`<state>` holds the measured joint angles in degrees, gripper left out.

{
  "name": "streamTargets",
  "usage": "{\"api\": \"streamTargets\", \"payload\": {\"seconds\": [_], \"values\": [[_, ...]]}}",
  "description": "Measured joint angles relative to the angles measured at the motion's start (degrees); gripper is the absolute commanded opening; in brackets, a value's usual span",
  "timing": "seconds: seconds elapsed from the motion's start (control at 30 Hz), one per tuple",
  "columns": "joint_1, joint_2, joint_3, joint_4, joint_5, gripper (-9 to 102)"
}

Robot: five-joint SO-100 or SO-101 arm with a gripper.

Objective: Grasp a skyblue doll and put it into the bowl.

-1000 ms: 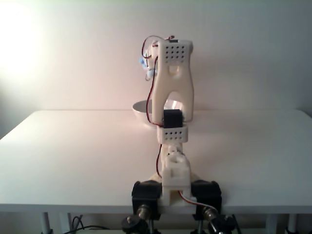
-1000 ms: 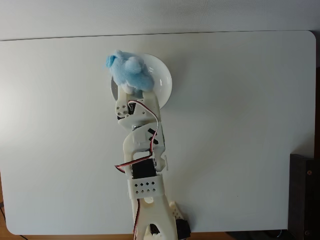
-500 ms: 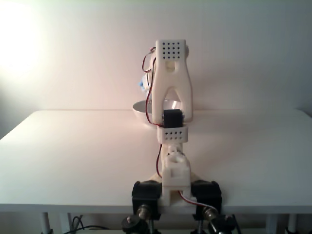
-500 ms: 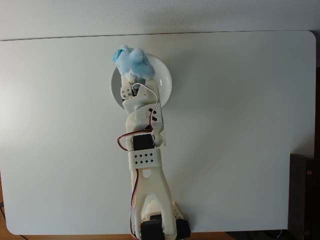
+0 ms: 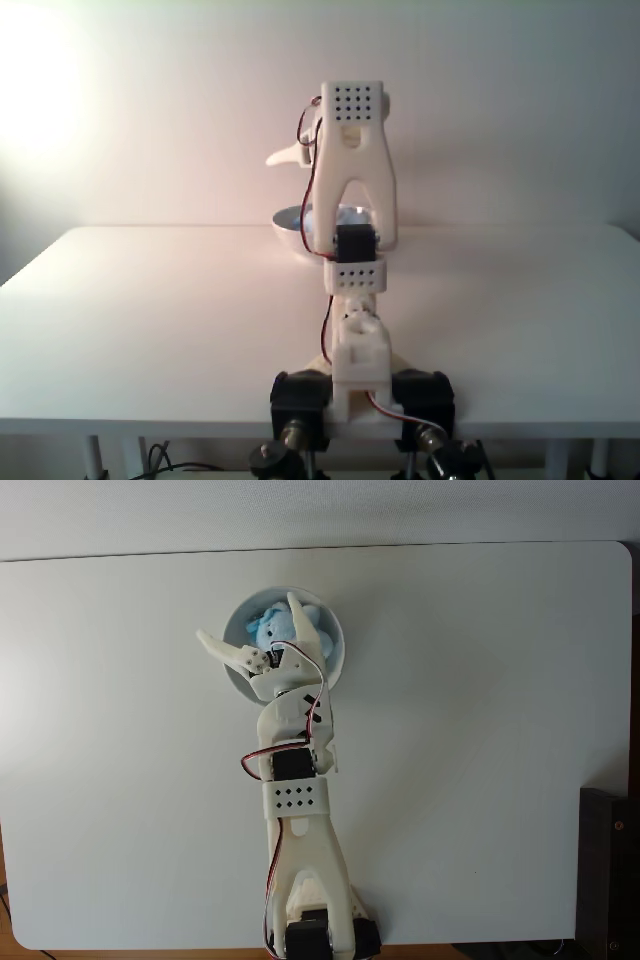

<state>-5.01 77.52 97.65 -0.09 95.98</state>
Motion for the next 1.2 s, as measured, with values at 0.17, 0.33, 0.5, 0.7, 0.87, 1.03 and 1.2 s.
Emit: {"api": "streamTargets", "payload": {"seconds": [0.17, 0.33, 0.5, 0.7, 0.87, 1.03, 1.2], "values": [[-0.4, 0.0, 0.0, 0.0, 0.0, 66], [1.5, 0.0, -0.6, 0.0, 0.0, 65], [1.5, 0.0, -3.4, 0.0, 0.0, 54], [2.3, 0.0, -4.7, 0.0, 0.0, 30], [2.1, 3.8, -4.7, 0.0, 0.0, 10], [2.2, 8.0, -4.6, 0.0, 0.0, -1], [2.3, 10.9, -4.6, 0.0, 0.0, 0]]}}
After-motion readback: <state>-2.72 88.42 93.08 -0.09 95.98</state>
